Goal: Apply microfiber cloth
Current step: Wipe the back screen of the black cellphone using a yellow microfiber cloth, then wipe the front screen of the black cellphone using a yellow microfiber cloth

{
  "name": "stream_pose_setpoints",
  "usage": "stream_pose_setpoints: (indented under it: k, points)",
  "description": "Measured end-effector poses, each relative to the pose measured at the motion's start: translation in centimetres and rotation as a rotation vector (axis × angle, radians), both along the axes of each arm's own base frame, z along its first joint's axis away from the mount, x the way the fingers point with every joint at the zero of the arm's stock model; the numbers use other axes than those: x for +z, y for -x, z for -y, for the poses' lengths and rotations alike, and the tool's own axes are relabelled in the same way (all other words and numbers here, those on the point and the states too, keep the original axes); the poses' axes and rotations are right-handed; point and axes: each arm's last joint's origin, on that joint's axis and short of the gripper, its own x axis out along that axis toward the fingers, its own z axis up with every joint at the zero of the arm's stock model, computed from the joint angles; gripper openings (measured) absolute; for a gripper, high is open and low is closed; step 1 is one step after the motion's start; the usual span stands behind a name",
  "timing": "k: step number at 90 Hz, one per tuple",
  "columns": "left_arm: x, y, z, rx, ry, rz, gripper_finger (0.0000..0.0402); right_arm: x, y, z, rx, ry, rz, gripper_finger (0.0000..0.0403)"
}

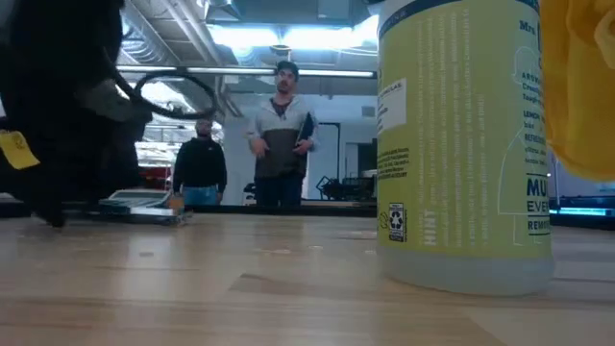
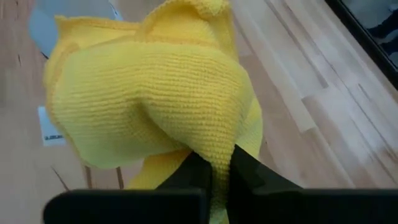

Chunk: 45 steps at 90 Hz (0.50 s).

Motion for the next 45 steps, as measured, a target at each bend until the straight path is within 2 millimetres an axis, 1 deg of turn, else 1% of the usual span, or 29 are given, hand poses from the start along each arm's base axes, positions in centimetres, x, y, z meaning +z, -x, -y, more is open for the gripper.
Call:
stream_pose_setpoints:
  k: [6,12,23,29,35,45]
  points:
    - [1.0,0.1,0.6,0.021,0.004,-0.025,0.0198,0.0,0.0,0.0,-0.001,-0.001,-0.01,0.0001]
    - [2.6,0.3,1.4,0.023,-0.001,-0.01,0.0198,0.0,0.1,0.0,-0.002,-0.005,-0.021,0.0001]
    - [6.5,1.0,2.5,0.065,0.029,0.129,0.0198,0.0,-0.1,0.1,-0.008,-0.003,-0.022,0.0001]
    - [8.5,1.8,2.6,0.115,0.075,0.235,0.0198,0.0,-0.1,0.3,-0.012,0.002,-0.027,0.0001]
    - [10.3,2.8,2.2,0.173,0.13,0.34,0.0198,0.0,-0.2,0.4,-0.02,0.001,-0.029,0.0001]
    - [12.5,4.9,1.2,0.248,0.188,0.506,0.0197,0.0,-0.2,0.4,-0.029,0.0,-0.032,0.0001]
